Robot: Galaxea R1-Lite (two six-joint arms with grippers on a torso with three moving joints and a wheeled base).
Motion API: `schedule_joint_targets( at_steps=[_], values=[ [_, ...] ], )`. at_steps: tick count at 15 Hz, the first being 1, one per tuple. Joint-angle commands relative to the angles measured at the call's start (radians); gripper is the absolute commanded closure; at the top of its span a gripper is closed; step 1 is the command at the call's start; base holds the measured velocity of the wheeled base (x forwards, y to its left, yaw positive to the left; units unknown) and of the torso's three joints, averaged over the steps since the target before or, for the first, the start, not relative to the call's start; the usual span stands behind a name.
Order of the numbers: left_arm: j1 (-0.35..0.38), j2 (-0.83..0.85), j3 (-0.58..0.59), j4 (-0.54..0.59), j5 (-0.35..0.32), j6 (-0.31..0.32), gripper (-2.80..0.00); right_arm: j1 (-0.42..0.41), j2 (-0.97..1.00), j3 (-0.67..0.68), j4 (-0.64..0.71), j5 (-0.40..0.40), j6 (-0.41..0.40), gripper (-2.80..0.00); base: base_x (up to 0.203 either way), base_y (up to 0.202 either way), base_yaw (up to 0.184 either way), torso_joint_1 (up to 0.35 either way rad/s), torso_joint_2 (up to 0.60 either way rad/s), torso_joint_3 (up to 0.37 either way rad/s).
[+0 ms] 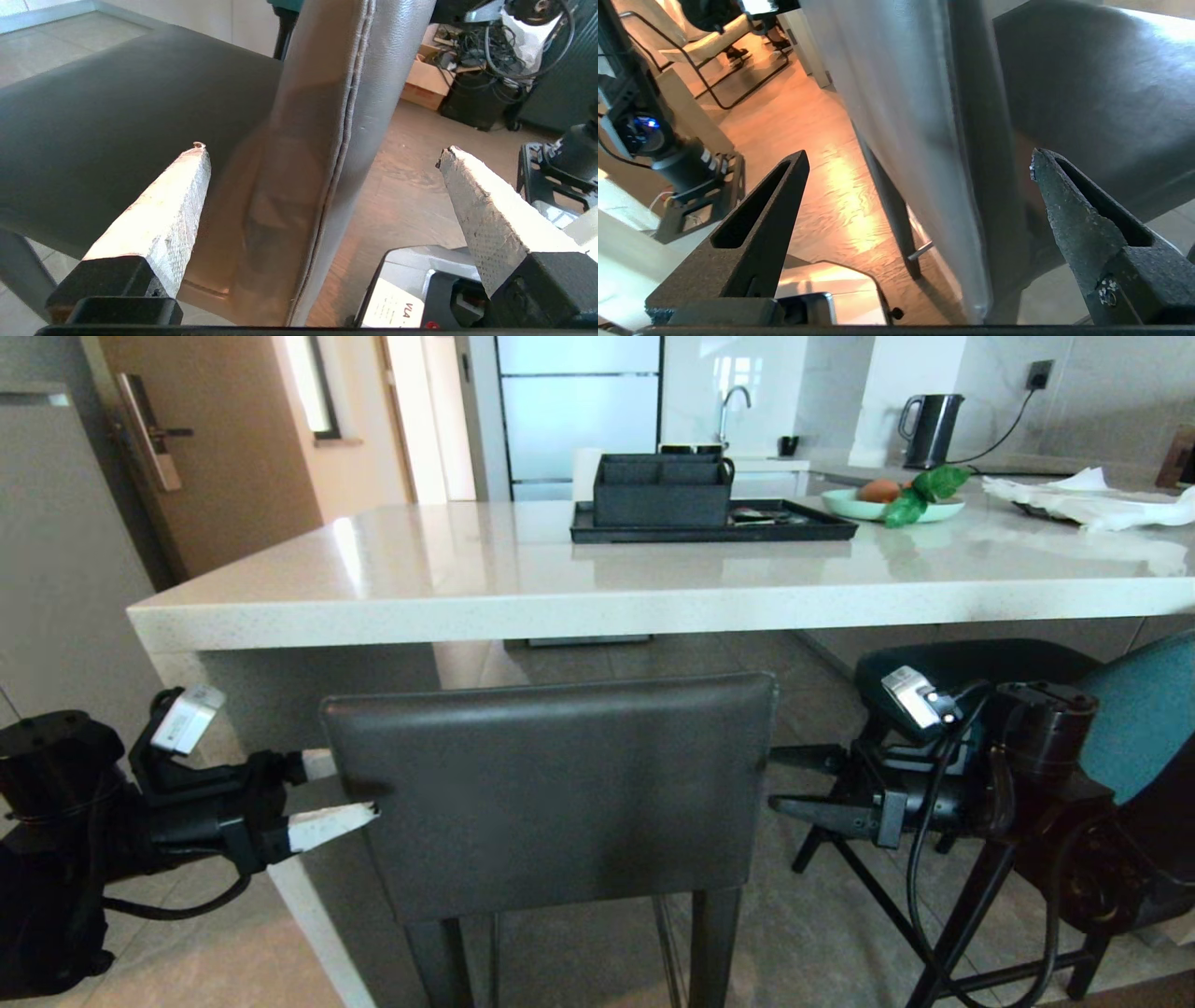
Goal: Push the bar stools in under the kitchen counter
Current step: Pull the gray chair out from under the dining table
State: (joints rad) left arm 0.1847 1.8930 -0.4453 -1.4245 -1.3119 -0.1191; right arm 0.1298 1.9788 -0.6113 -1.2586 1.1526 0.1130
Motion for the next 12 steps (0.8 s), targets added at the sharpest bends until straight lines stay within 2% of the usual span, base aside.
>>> schedule_joint_targets(
  at_steps=[1,5,12],
  values=[
    [0.001,-0.009,0.011,-0.01,-0.009,-0.001,-2.8,-0.004,0.02,-0.018,-0.028,0.007,-0.001,-2.8,0.0,0.0,0.0,0.0,0.0,0.0],
    [-0.006,0.001,0.012,-0.009,-0.009,-0.001,-2.8,0.016,0.086,-0.116,-0.1,0.023,-0.052,-2.8,0.0,0.0,0.0,0.0,0.0,0.0],
    [-0.023,0.023,-0.014,-0.01,-0.009,0.002,-2.8,0.087,0.133,-0.122,-0.106,0.03,-0.057,-2.8,0.0,0.0,0.0,0.0,0.0,0.0]
  ],
)
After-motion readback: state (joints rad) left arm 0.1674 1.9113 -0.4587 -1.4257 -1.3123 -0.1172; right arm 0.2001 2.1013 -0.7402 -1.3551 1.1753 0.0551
